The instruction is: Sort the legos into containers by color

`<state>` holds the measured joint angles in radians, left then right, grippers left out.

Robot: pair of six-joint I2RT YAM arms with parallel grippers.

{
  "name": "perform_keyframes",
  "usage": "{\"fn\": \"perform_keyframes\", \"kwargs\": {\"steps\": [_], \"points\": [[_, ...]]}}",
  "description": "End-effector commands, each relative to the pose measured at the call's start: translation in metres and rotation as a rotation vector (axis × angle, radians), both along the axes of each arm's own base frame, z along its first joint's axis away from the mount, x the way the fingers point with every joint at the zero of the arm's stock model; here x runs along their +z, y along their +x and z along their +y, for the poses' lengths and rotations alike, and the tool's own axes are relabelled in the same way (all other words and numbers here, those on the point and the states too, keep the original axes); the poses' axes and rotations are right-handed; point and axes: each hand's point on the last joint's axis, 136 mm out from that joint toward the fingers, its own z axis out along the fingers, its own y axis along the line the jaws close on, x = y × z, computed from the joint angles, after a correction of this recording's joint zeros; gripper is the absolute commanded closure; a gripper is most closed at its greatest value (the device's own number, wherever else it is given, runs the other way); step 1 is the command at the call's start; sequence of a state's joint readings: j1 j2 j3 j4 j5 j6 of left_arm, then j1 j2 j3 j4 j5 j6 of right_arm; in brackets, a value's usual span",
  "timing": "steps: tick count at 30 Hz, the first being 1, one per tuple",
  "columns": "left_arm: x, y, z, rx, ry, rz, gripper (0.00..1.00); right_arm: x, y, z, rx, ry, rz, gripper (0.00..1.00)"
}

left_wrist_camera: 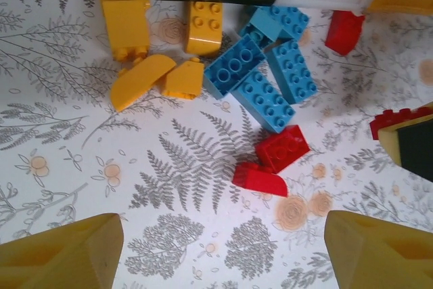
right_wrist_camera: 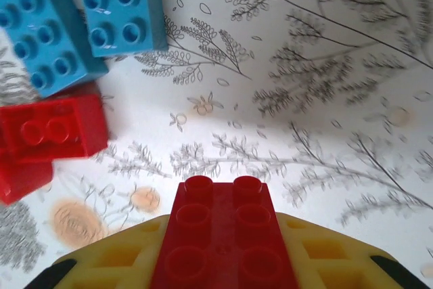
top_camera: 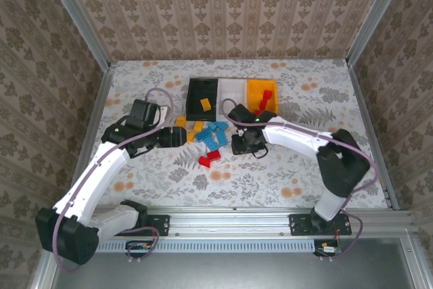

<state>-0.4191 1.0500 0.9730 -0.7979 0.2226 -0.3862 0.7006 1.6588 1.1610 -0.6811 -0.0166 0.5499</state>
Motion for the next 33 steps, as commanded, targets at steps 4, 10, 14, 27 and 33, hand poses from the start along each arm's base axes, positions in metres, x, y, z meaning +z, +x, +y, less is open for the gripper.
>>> {"fn": "perform_keyframes", "kwargs": {"steps": [4,10,14,27,33], "points": [[0.002,-0.024,-0.003,-0.002,-0.051,0.038,0.2,0.019,-0.02,-0.039,-0.087,-0.024,-0.052,0.79],[0.001,-0.03,-0.004,-0.022,-0.069,0.021,0.19,0.043,-0.01,-0.064,-0.16,-0.023,-0.103,0.79],[-0.005,-0.027,-0.01,-0.037,-0.096,0.004,0.18,0.065,0.016,-0.076,-0.221,-0.011,-0.141,0.79],[-0.032,-0.016,-0.017,-0.034,-0.086,0.05,0.18,0.064,0.134,-0.089,-0.249,-0.052,-0.133,0.78],[-0.043,-0.001,-0.026,-0.042,-0.07,0.099,0.18,0.034,0.18,-0.086,-0.246,-0.047,-0.104,0.78]]}}
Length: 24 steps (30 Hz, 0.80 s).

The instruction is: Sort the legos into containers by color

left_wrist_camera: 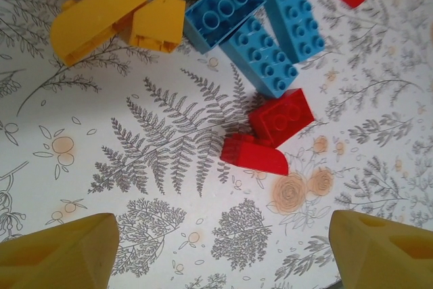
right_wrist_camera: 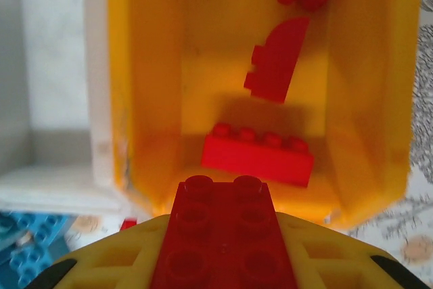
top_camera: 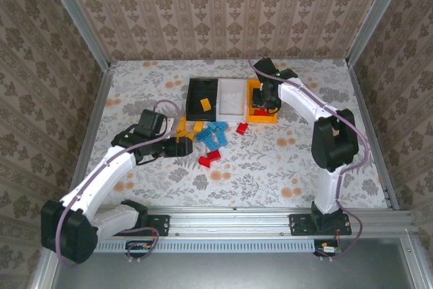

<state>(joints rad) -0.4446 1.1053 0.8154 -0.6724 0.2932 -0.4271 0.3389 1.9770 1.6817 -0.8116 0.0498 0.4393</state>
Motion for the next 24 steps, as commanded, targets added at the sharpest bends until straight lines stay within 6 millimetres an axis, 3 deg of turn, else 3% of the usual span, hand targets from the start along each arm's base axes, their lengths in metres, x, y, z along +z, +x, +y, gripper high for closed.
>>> {"fn": "perform_keyframes", "kwargs": {"steps": [1,5,8,14,20,24], "points": [[0.011,0.014,-0.013,-0.009,-0.04,-0.017,0.18,-0.007,0.018,0.001,0.028,0.009,0.012,0.77],[0.002,0.024,-0.019,-0.005,-0.041,0.007,0.17,-0.025,0.038,-0.003,0.02,0.03,0.028,0.72],[-0.01,0.028,-0.022,-0.004,-0.034,0.037,0.18,-0.033,0.05,-0.004,0.027,0.032,0.036,0.56],[-0.03,0.02,-0.034,-0.026,-0.018,0.084,0.17,-0.019,0.062,-0.008,0.024,0.042,-0.014,0.4],[-0.034,0.018,-0.037,-0.022,-0.024,0.083,0.17,0.013,0.048,-0.006,0.011,0.096,-0.073,0.33],[-0.033,0.018,-0.036,-0.048,-0.002,0.078,0.17,0.036,0.019,-0.007,0.008,0.129,-0.11,0.31]]}}
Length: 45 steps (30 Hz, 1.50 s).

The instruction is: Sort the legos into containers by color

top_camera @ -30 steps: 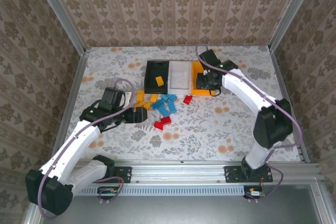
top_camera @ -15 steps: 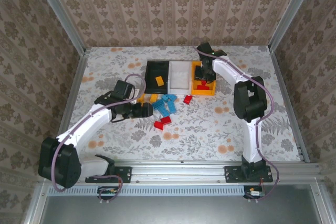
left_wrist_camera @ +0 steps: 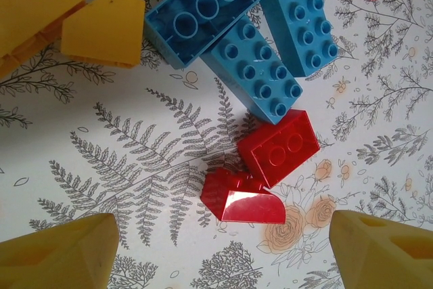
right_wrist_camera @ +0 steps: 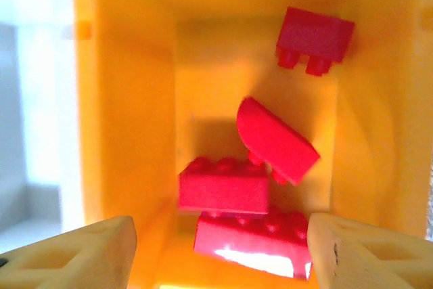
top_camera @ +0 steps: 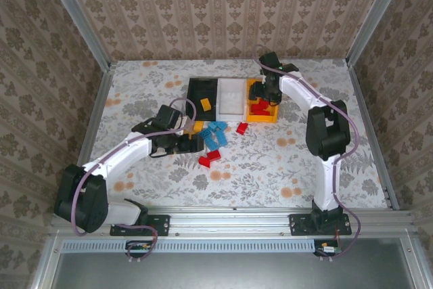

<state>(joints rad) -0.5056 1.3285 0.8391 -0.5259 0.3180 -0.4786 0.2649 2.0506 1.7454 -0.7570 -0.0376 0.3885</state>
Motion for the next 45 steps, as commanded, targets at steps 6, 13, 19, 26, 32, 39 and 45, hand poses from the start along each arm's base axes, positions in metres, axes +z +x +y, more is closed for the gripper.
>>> {"fn": "perform_keyframes", "kwargs": {"steps": [6,13,19,26,32,39,45], "points": [[0.003,-0.007,-0.001,-0.045,0.015,0.005,0.17,0.046,-0.078,0.014,0.045,0.103,-0.078,0.31],[-0.01,-0.017,-0.007,-0.055,0.015,0.018,0.18,0.015,-0.145,0.038,0.157,0.092,0.027,0.27],[-0.02,-0.021,-0.016,-0.072,0.051,0.031,0.18,-0.02,-0.156,0.055,0.167,0.082,0.081,0.26],[-0.019,-0.021,-0.013,-0.064,0.059,0.02,0.17,-0.046,-0.129,0.07,0.002,0.073,0.044,0.29],[-0.019,-0.023,-0.006,-0.067,0.064,0.023,0.17,-0.061,-0.108,0.087,-0.041,0.024,0.028,0.33],[-0.022,-0.024,0.005,-0.051,0.045,0.035,0.17,-0.07,-0.09,0.08,-0.104,-0.059,0.006,0.33],[-0.025,-0.025,0.011,-0.039,0.028,0.044,0.17,-0.079,-0.079,0.08,-0.121,-0.088,-0.003,0.34]]}}
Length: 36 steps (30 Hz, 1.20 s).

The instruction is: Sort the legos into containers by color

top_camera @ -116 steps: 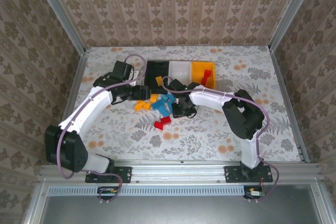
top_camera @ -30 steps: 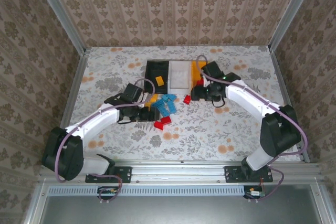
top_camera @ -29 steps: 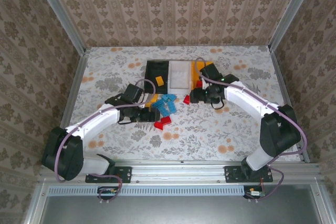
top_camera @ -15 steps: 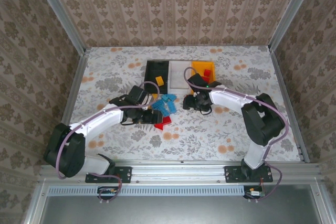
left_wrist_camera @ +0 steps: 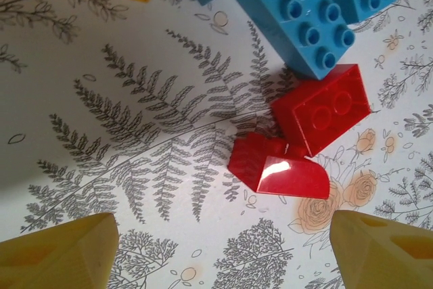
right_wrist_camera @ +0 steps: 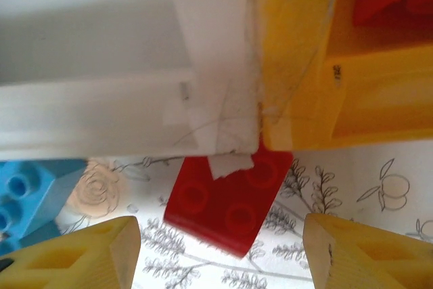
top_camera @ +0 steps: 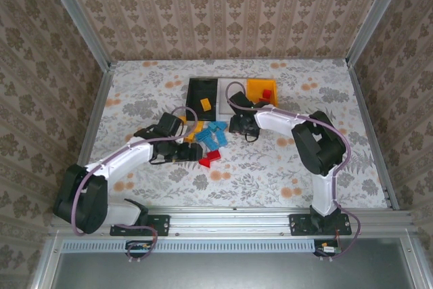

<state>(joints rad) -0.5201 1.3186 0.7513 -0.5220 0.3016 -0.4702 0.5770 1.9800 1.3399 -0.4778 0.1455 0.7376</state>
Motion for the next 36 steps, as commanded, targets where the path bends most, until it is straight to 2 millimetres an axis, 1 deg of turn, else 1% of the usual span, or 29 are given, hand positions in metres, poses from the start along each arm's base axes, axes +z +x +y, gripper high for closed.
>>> {"fn": "perform_keyframes", "kwargs": {"steps": [1,8,14,19,21,23,25,30,36], "points": [[0.002,-0.003,0.001,-0.023,-0.025,-0.006,0.17,-0.003,0.012,-0.006,-0.043,-0.05,-0.022,0.35],[0.001,-0.004,0.001,-0.017,-0.044,-0.001,0.17,-0.006,0.02,-0.011,-0.053,-0.104,-0.042,0.4],[0.002,-0.004,-0.001,-0.015,-0.053,0.001,0.17,-0.013,0.022,-0.013,-0.049,-0.126,-0.04,0.44],[0.004,-0.005,-0.001,-0.01,-0.06,0.001,0.17,-0.018,0.019,-0.016,-0.042,-0.127,-0.026,0.53],[0.004,-0.006,0.0,-0.007,-0.059,0.001,0.17,-0.017,0.015,-0.018,-0.044,-0.125,-0.029,0.56],[0.004,-0.006,0.0,-0.004,-0.06,0.002,0.17,-0.016,0.01,-0.021,-0.044,-0.123,-0.031,0.64],[0.004,-0.006,0.0,-0.001,-0.063,0.002,0.17,-0.015,0.004,-0.025,-0.041,-0.124,-0.03,0.69],[0.008,-0.005,-0.002,0.003,-0.075,-0.004,0.17,-0.009,-0.014,-0.031,-0.035,-0.096,-0.013,0.69],[0.008,-0.008,-0.003,0.005,-0.078,-0.005,0.16,0.009,-0.042,-0.038,-0.037,-0.028,-0.017,0.69]]}}
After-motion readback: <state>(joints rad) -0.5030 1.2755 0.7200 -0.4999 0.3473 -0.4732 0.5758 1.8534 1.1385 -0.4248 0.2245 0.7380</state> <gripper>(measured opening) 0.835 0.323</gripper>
